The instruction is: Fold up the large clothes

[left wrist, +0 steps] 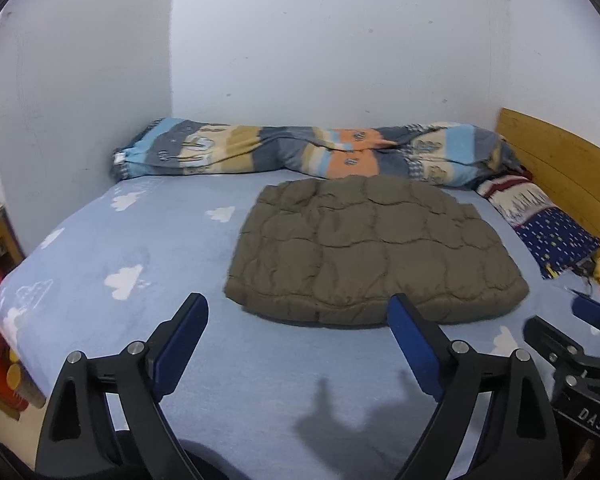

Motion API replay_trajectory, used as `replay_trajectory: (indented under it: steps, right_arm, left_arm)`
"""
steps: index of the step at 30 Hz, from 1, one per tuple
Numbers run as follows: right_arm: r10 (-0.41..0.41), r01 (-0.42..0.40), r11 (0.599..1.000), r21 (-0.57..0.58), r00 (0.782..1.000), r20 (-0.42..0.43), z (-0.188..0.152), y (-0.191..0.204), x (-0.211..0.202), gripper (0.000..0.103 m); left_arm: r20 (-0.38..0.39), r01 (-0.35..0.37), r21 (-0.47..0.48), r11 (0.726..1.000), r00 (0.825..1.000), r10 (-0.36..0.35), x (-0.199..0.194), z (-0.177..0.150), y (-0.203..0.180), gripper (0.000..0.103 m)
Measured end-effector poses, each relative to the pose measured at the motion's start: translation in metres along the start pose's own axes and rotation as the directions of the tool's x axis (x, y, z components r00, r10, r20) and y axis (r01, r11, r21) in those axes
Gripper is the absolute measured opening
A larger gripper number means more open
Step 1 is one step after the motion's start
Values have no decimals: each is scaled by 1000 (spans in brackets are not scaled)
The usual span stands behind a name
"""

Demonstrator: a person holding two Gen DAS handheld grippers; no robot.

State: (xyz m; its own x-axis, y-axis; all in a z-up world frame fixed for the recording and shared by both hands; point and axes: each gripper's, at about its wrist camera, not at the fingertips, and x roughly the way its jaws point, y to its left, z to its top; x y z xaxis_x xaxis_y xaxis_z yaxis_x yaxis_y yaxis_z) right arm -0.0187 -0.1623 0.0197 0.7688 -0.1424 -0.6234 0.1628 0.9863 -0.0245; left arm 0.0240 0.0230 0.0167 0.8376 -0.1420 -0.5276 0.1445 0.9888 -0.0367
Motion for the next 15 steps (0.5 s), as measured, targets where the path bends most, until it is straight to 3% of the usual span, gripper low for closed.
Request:
replay_trajectory:
  steps: [8, 15]
  right_arm:
    - [-34, 34, 999, -5, 999, 6, 0, -1, -2, 86]
    - [-37, 37, 999, 1, 999, 4, -1, -5, -1, 86]
  left_arm:
    - [91, -122, 44, 992, 989, 118, -17, 0, -8, 91]
    - [48, -125, 166, 978, 992, 119, -17, -5, -25, 91]
